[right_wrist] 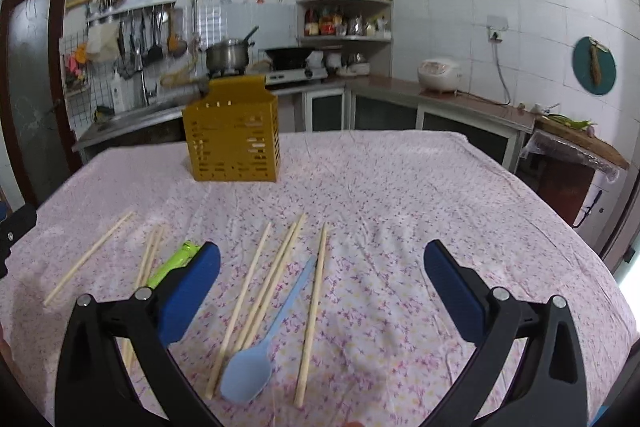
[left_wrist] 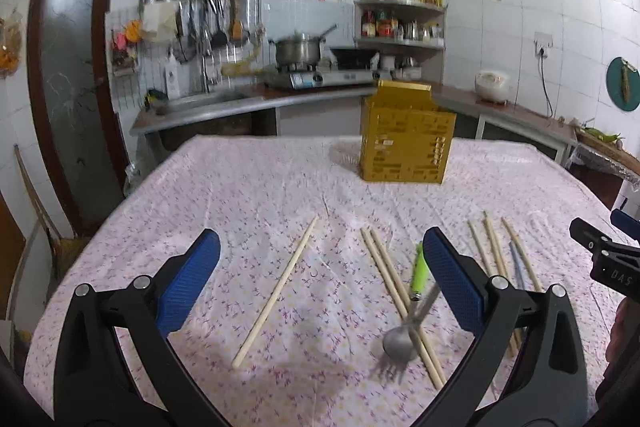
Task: Organize utensils
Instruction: 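Close the left tool on a wooden chopstick while the right tool grasps another chopstick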
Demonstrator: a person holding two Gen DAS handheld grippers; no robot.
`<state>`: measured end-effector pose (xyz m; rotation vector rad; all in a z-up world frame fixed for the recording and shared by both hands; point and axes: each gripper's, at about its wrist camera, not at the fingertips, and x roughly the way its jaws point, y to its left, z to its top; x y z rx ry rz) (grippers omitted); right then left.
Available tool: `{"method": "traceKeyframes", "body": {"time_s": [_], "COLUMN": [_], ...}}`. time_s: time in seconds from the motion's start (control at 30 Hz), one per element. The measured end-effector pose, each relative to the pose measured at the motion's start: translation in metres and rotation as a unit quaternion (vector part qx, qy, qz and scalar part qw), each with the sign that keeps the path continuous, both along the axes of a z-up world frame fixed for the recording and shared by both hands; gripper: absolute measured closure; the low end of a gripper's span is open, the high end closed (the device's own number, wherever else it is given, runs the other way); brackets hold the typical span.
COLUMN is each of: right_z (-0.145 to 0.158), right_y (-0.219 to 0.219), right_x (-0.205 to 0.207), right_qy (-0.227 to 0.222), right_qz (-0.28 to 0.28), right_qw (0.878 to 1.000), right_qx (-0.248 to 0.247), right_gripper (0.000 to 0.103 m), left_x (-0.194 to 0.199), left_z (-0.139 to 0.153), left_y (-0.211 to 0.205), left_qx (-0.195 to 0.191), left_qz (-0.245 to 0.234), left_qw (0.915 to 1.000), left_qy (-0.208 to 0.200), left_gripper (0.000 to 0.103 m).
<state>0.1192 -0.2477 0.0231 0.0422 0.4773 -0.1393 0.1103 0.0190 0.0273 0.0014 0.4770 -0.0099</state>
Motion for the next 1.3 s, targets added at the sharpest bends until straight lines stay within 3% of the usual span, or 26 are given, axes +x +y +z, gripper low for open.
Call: {"method": "traceKeyframes", "body": {"time_s": [0.13,0.43,0.6,0.67,0.8,0.83,0.9,0.97,1.3], "right_z": [-0.015,-0.047,-0.061,-0.066,-0.072,-0.072,-0.075,-0.077,-0.074], "right_y": [0.000,-0.011,-0.018,-0.021,-0.024,-0.025,-0.026,-0.031,-0.030], "right_x": [0.041,0.106,0.124,0.133,0.149,0.151,0.156,0.162,0.195], "right_qy": [0.057,0.137,0.165,0.184,0.221,0.226,0.240,0.251,0.312], "right_qz": [0.013,0.005,-0.003,0.000,0.009,0.009,0.013,0.014,0.021], "right_qw": [0.998,0.990,0.986,0.983,0.975,0.974,0.971,0.968,0.949], "right_qx": [-0.009,-0.032,-0.034,-0.024,-0.004,-0.003,0.008,0.023,0.030], "right_gripper": [0.004,0.004,0.007,0.019,0.026,0.032,0.042,0.044,0.062], "left_x": [0.043,0.109,0.136,0.146,0.159,0.162,0.170,0.177,0.205], "left_z": [-0.012,-0.040,-0.050,-0.056,-0.066,-0.069,-0.074,-0.080,-0.082], "left_y": [0.006,0.012,0.018,0.020,0.019,0.018,0.018,0.020,0.023], "left_qx": [-0.014,0.003,0.003,0.001,-0.001,0.003,0.006,-0.003,0.003], "left_qz": [-0.032,-0.046,-0.045,-0.045,-0.061,-0.059,-0.056,-0.057,-0.043], "left_qw": [0.9975,0.9921,0.9881,0.9853,0.9784,0.9773,0.9739,0.9679,0.9570], "left_qy": [0.061,0.117,0.147,0.165,0.197,0.203,0.220,0.245,0.287], "left_gripper": [0.005,0.006,0.018,0.026,0.037,0.040,0.050,0.064,0.084]}}
